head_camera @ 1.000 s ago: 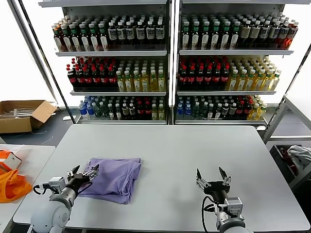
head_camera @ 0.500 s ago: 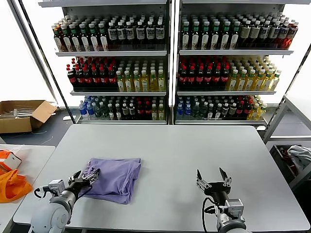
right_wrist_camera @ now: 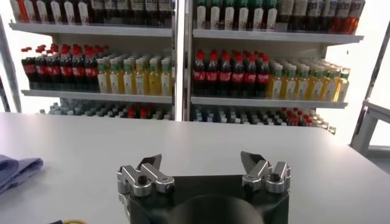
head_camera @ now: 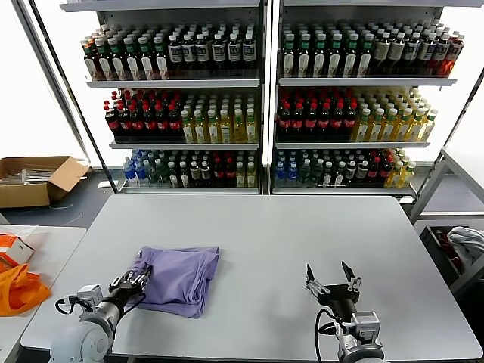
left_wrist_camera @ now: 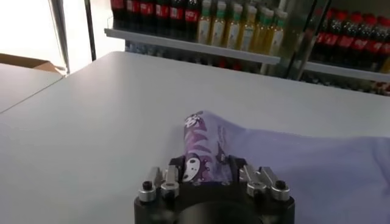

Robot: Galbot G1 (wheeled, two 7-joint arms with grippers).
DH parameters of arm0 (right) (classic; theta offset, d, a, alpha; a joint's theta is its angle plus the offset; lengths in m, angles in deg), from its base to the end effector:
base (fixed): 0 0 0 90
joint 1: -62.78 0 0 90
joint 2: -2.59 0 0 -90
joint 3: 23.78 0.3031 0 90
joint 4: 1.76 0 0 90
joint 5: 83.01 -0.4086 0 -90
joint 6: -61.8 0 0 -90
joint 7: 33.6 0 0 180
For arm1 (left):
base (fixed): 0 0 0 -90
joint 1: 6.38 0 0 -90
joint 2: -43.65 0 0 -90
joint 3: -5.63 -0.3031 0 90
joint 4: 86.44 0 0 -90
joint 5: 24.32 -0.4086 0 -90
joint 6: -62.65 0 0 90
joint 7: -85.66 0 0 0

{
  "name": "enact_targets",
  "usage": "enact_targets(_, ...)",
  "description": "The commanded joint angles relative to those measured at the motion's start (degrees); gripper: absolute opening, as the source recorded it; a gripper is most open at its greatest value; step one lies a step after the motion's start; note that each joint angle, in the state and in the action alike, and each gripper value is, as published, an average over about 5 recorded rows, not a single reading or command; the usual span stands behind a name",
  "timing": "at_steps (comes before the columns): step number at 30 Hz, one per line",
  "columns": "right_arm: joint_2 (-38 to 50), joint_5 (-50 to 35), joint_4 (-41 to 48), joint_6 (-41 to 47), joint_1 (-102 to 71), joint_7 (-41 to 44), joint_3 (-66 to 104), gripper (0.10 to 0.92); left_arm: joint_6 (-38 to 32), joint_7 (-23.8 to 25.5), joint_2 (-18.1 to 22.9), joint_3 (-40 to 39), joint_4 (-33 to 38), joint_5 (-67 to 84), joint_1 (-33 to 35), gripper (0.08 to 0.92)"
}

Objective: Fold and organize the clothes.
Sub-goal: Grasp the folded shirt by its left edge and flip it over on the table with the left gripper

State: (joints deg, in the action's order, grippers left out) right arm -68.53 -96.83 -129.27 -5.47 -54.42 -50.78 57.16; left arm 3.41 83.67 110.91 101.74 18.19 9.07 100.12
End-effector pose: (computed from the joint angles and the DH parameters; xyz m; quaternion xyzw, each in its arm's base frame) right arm 0.2536 0.0307 -0.2067 0.0148 -0.9902 0.0306 0.1357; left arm 0.3292 0.1161 -0.2728 -0.0070 -0.9593 0.0782 0.2714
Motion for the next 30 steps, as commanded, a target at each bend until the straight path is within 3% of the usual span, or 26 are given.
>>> enact_targets(1, 0.1, 0.0, -0.1, 0.0, 0.0, 0.0, 0.0, 0.823, 0.1, -0.1, 0.2, 0.2, 0.3, 0.1, 0.5, 0.464)
enact_targets(9, 0.5, -0.1, -0.3, 0.0, 0.2, 0.0, 0.0, 0.823, -0.7, -0.7, 0.0, 2.7, 1.5, 0.2, 0.8, 0.221)
enact_targets(14, 0.8, -0.2, -0.1, 0.1, 0.9, 0.0, -0.2, 0.823, -0.5, -1.3, -3.6, 9.5, 2.1, 3.8, 0.4, 0.120)
enact_targets(25, 0.5, -0.5, 1.3, 0.0, 2.5, 0.1, -1.2, 0.823, -0.7, -0.6, -20.3, 26.3, 0.7, 5.5, -0.9, 0.118)
enact_targets(30, 0.2, -0.6, 1.8, -0.2, 2.5, 0.1, -1.2, 0.823, -0.4, 0.5, -21.8, 24.4, 5.8, 2.3, 0.1, 0.118)
